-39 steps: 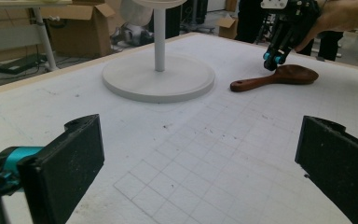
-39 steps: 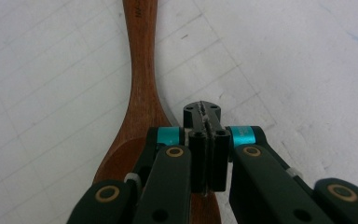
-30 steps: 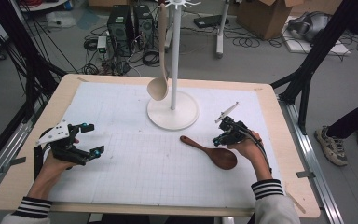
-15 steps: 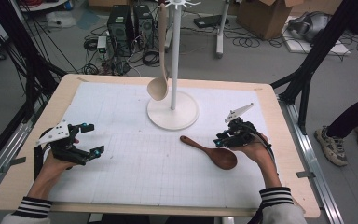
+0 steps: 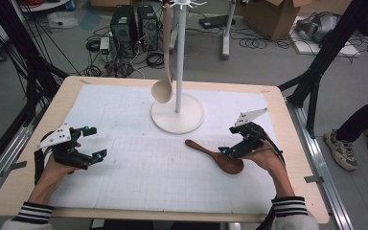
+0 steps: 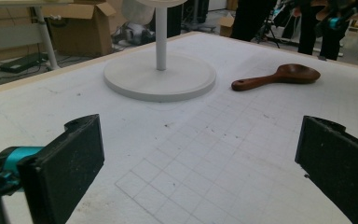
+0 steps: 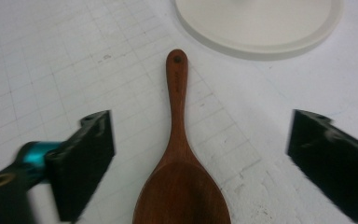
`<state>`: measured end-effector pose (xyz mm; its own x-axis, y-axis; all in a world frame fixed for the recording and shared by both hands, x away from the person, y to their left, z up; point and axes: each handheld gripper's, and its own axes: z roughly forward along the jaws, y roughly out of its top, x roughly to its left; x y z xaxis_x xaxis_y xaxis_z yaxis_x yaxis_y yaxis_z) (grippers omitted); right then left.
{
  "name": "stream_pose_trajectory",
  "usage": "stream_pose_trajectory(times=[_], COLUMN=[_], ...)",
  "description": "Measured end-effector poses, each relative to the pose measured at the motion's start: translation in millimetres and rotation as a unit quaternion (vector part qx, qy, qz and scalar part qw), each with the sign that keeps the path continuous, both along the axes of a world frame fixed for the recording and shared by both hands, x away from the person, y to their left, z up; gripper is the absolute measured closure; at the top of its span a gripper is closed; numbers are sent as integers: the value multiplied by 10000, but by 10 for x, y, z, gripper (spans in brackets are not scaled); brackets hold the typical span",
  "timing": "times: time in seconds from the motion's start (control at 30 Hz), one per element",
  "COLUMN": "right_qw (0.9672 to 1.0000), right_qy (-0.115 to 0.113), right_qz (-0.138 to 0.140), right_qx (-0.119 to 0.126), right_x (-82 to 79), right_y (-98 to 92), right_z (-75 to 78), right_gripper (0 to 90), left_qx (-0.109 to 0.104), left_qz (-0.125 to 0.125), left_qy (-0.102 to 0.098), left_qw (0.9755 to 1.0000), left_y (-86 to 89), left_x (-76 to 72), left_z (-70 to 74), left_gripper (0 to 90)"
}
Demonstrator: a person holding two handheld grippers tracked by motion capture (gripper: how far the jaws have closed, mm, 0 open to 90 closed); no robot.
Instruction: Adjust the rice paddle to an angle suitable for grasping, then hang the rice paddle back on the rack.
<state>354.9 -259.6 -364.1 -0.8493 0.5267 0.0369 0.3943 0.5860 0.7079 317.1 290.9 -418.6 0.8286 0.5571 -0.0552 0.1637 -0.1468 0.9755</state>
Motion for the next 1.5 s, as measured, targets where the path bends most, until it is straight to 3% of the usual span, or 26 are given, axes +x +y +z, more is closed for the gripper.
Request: stream_pose_trajectory(times=[0.47, 1.3, 1.5], right_qw=[9983, 9983, 9988], right_qy=[-423, -421, -360], right_qz=[189, 192, 271], right_qx=[339, 354, 216], right_x=[-183, -170, -137], right_y=[-59, -30, 31], right_z=[148, 167, 194], right_gripper=[5, 5, 5], left_qx=[6, 15, 15], left_qz=[-15, -24, -15], left_qy=[6, -2, -2], left_qw=[10000, 10000, 10000], left_y=[-3, -2, -8], left_x=[-1, -3, -3], left_z=[0, 1, -1], left_gripper=[17, 17, 17])
